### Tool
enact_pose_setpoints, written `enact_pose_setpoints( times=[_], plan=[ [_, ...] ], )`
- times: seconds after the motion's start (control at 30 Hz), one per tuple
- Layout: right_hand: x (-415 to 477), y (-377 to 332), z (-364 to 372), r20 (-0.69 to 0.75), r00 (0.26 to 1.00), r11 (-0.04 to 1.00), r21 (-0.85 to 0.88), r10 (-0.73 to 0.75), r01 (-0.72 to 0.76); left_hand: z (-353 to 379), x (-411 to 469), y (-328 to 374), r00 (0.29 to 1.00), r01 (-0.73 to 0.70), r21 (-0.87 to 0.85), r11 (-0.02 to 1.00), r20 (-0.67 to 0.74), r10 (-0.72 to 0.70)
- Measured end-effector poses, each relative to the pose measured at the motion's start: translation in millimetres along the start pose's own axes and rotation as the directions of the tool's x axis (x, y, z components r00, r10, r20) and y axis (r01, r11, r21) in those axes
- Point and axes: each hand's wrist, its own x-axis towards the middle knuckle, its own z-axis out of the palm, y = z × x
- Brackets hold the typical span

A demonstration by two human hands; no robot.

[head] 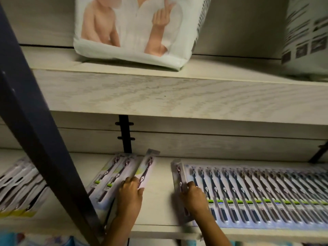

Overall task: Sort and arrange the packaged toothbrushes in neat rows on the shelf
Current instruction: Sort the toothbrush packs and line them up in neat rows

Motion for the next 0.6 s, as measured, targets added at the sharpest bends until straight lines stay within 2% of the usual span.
enact_pose_setpoints(
  times=[0.13,0.23,0.43,0.6],
  plan=[
    [-5,4,7,-0.007,0.999,0.995,-0.095,0.032,-0.033,-9,-3,10,0.999,0.026,0.081,0.996,0.03,-0.029],
    [-9,4,10,-0.017,1.0,0.986,-0.166,0.015,-0.018,-9,-3,13,0.998,0.035,0.074,0.997,0.041,-0.038],
    [-17,7,13,-0.047,0.999,0.978,-0.209,-0.002,-0.008,-11,-3,15,0.998,0.048,0.046,0.998,0.031,-0.05],
    [-16,8,10,-0.128,0.992,0.976,-0.215,0.015,-0.042,-13,-7,22,1.0,0.021,-0.056,0.998,-0.018,-0.022]
  ],
)
